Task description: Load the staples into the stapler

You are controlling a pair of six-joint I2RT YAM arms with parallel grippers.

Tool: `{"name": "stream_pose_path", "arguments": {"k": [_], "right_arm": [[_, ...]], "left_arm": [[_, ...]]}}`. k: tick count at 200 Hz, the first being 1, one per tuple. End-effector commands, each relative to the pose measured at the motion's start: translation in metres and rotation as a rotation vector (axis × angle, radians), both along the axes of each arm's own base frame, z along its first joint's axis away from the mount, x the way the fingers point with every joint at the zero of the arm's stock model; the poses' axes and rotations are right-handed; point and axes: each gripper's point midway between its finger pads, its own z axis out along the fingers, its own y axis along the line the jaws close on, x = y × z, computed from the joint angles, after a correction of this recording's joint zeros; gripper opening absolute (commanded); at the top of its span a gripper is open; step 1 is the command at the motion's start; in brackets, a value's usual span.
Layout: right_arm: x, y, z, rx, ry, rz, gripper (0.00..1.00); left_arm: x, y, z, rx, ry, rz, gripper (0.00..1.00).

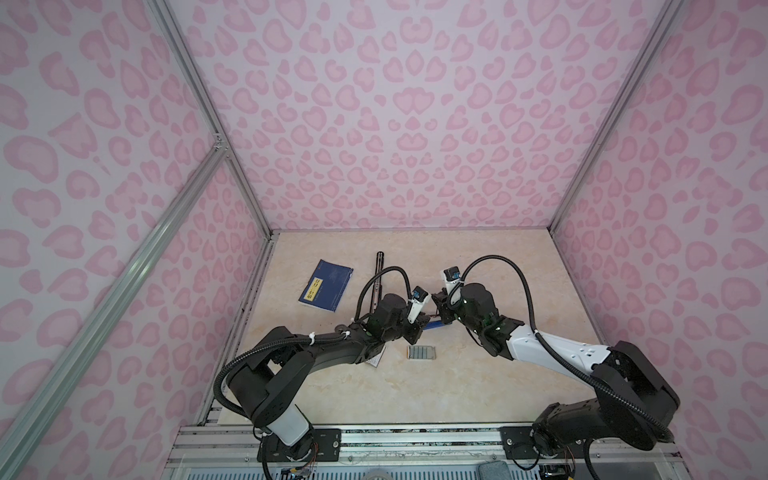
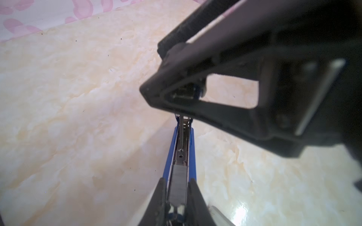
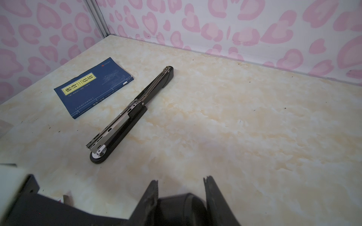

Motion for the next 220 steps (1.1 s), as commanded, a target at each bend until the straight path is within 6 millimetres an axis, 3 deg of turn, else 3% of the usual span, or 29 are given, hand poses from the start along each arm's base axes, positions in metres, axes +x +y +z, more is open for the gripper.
{"name": "stream_pose_path", "arguments": {"k": [1,54,104,147,220], "right_arm": [[-0.034,0.041,0.000,0.201,0.162,0.171,0.35],[-0.038,0.048,0.004,0.217,0.158,0.196,0.40],[-0.034,0.035,0.002,0.193,0.153,0.134,0.46],[-0.028,0.005,0.001,0.202,0.141,0.055,0.48],[-0.026,-0.070,-0.027,0.202,0.170,-0.132,0.49]], "left_arm": [[0.004,-0.009,0.018,-0.064,-0.029,-0.003,0.10],[0.003,-0.008,0.016,-0.058,-0.027,-0.002,0.10],[0.004,-0.005,0.010,-0.041,-0.024,0.013,0.09],[0.007,0.002,-0.002,0.006,-0.042,0.042,0.10],[0.026,0.002,-0.044,0.139,-0.086,0.102,0.12]]}}
